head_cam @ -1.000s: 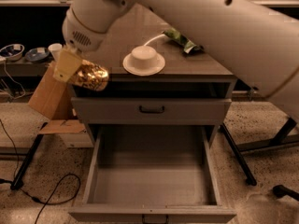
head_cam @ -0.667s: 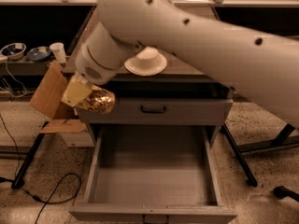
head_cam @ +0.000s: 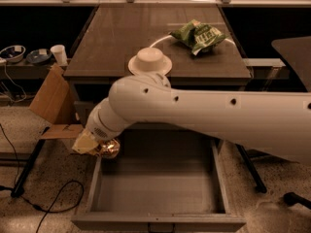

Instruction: Place orange can into middle drawer

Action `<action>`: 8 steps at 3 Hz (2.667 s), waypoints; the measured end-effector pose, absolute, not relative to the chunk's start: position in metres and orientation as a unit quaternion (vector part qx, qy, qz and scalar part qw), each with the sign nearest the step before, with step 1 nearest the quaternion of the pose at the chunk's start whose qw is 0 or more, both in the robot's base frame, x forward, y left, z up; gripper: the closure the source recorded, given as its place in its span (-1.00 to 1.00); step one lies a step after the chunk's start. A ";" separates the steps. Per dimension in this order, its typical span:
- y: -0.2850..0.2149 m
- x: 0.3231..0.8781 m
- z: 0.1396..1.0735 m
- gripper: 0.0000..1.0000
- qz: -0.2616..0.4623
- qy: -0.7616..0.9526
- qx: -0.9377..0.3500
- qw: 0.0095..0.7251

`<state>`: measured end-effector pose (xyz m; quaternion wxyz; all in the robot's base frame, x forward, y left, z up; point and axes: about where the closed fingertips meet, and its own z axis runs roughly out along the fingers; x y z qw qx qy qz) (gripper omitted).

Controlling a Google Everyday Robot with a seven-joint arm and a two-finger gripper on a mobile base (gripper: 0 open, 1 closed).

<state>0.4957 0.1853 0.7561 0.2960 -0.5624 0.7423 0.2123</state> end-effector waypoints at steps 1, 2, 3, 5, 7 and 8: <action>0.204 0.490 0.697 1.00 0.228 0.752 -0.543 0.297; 0.225 0.492 0.638 1.00 0.257 0.755 -0.519 0.309; 0.235 0.494 0.600 1.00 0.283 0.754 -0.508 0.307; 0.239 0.508 0.541 1.00 0.312 0.753 -0.492 0.307; 0.218 0.517 0.514 1.00 0.305 0.770 -0.473 0.300; 0.193 0.530 0.509 1.00 0.290 0.787 -0.452 0.303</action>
Offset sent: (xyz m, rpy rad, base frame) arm 0.0002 0.0566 -0.1686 0.1580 0.0680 -0.0897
